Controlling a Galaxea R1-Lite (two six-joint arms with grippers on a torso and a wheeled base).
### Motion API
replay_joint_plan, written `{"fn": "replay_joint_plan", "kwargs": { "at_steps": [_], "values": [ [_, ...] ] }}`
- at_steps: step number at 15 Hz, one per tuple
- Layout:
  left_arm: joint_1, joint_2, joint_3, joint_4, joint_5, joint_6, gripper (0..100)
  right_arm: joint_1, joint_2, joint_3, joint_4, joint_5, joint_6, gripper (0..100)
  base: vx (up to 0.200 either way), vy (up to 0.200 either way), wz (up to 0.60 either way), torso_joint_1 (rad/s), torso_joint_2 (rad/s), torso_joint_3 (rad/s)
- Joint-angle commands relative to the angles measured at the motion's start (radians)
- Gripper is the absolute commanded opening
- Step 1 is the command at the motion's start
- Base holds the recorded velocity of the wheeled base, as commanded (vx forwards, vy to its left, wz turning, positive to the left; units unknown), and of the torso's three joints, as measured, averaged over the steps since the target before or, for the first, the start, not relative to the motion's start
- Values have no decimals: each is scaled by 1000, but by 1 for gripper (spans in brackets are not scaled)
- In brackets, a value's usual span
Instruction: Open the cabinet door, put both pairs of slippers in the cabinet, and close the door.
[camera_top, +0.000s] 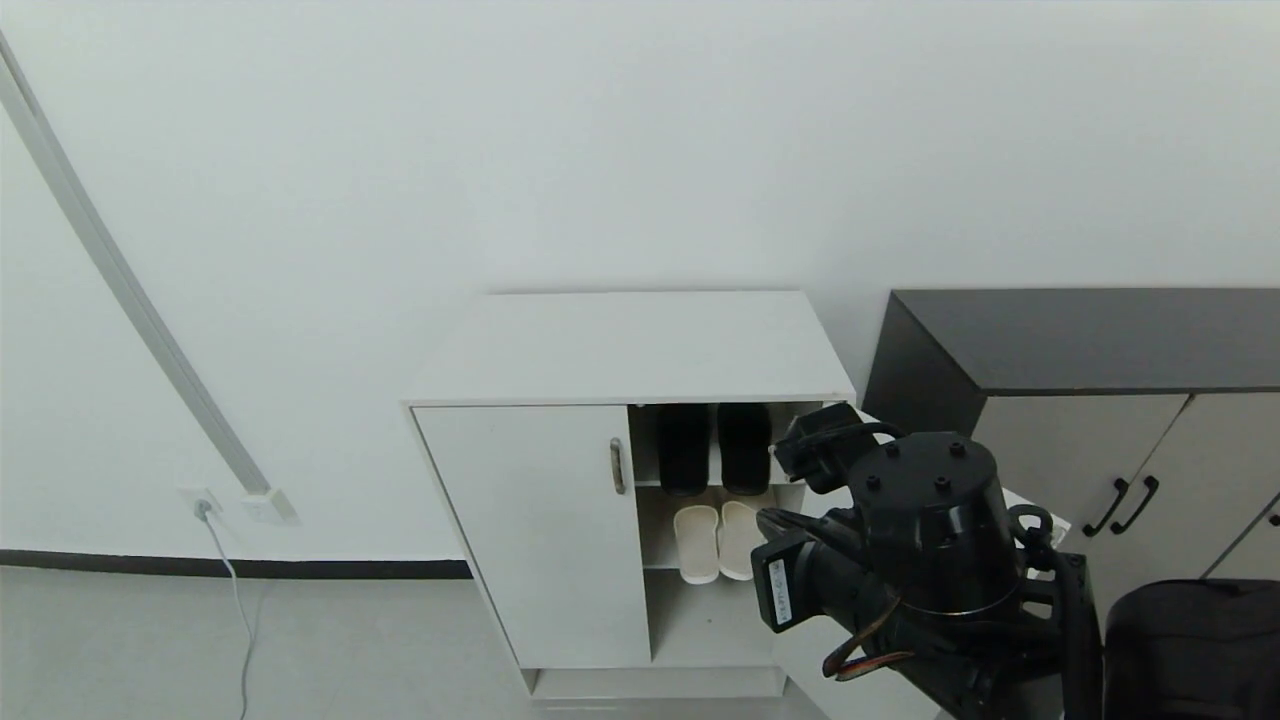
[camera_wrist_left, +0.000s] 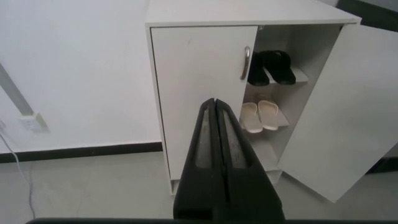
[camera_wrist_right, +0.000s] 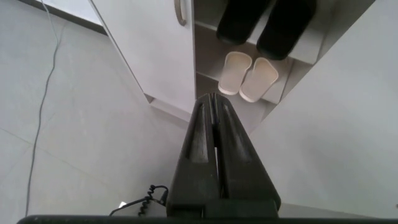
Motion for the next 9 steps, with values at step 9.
{"fn": "replay_joint_plan", "kwargs": {
  "at_steps": [9],
  "values": [
    [0,0,0,0,0,0,0,-7,0,10,-1,-4,-1,0,0,0,0,174,-376,-205]
  ]
}}
